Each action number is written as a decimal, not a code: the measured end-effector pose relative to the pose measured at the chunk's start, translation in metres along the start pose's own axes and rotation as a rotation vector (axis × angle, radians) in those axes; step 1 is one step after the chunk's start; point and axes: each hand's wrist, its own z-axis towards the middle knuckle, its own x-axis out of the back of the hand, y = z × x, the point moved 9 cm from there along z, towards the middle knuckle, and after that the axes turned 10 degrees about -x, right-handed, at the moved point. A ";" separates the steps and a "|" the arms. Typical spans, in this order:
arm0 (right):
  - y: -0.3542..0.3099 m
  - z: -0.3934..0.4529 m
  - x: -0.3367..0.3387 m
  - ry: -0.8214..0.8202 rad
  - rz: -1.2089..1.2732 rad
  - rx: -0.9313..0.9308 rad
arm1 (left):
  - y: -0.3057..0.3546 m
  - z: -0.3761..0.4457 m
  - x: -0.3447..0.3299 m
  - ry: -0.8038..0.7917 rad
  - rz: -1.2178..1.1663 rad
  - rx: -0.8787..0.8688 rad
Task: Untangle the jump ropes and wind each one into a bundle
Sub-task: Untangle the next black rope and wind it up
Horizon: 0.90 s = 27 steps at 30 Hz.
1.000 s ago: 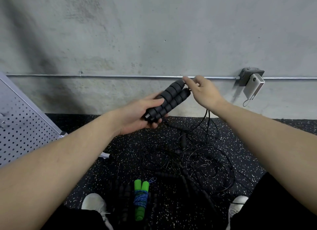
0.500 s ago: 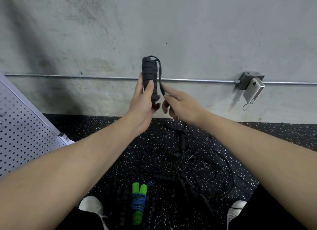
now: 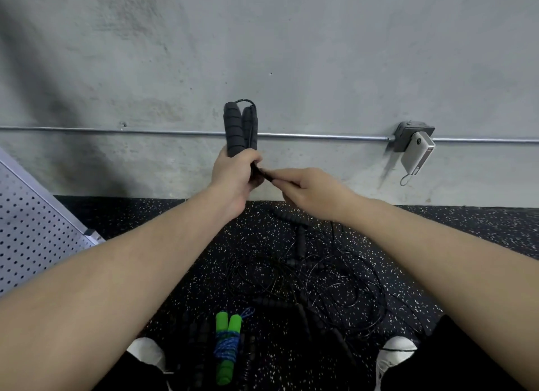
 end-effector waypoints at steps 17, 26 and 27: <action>0.080 -0.005 0.032 -0.161 0.048 -0.254 | 0.007 -0.048 -0.022 -0.717 0.008 0.296; 0.080 0.001 0.023 -0.269 0.171 -0.190 | 0.002 -0.081 -0.017 -1.004 0.245 0.421; 0.084 0.003 0.025 -0.228 0.147 -0.206 | -0.001 -0.085 -0.018 -1.073 0.282 0.428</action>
